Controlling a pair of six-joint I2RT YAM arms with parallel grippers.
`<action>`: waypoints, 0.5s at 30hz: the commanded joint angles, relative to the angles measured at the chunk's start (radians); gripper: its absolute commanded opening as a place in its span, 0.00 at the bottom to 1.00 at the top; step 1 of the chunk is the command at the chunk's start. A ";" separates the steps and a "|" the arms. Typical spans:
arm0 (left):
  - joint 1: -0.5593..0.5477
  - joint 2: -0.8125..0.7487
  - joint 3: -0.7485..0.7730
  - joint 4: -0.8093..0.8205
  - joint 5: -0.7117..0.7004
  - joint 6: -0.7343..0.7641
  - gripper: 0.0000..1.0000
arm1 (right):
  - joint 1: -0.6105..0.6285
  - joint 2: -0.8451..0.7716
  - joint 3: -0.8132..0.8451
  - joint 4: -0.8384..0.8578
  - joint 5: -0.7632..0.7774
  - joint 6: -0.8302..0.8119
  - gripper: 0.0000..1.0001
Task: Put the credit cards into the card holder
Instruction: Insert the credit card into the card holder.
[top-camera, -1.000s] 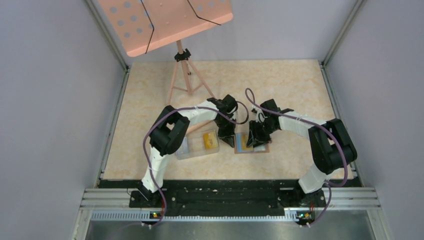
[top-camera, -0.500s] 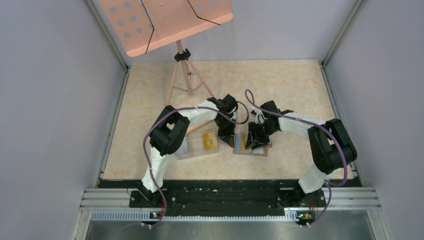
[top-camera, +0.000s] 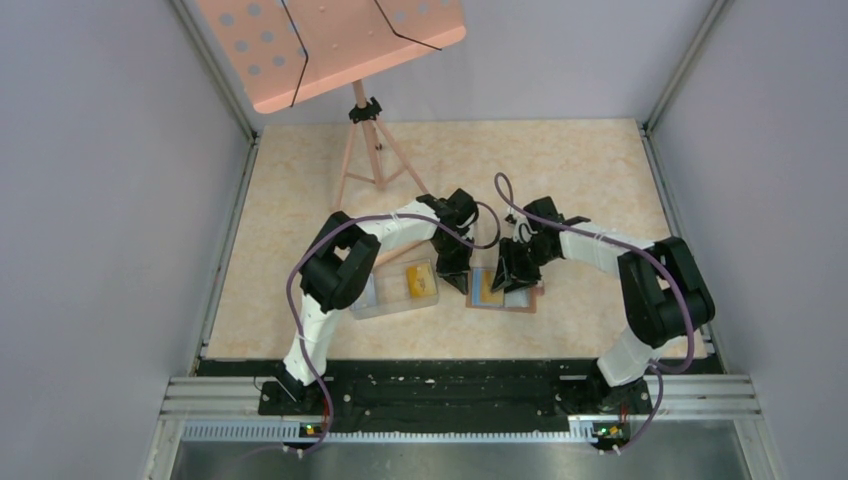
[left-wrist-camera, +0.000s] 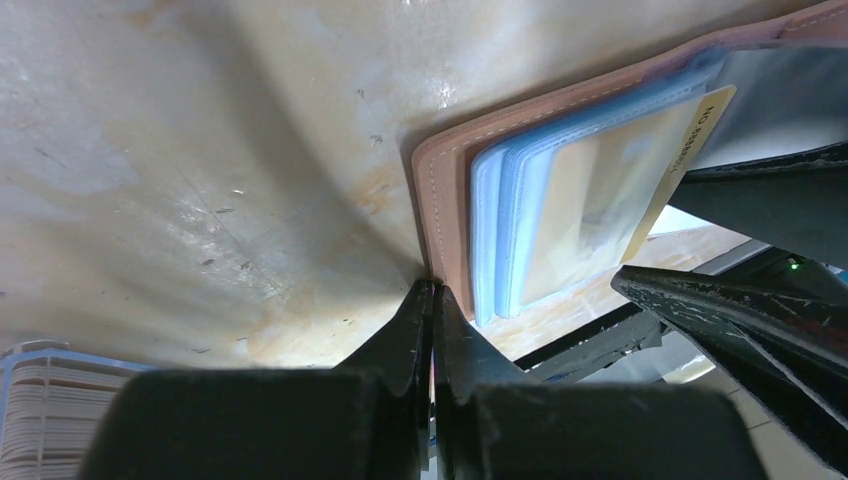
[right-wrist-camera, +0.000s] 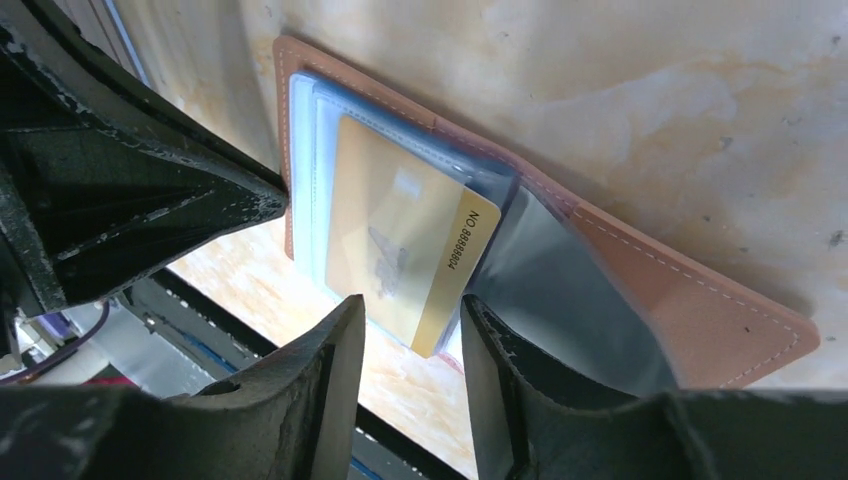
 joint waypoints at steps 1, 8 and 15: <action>-0.002 0.005 0.036 -0.009 -0.019 0.021 0.00 | -0.009 0.016 0.021 0.062 -0.043 -0.006 0.36; -0.004 -0.002 0.037 -0.005 -0.015 0.028 0.00 | -0.006 0.031 0.020 0.086 -0.095 0.009 0.26; -0.006 -0.089 0.048 -0.032 -0.123 0.060 0.20 | -0.008 -0.014 0.027 0.019 -0.002 0.005 0.40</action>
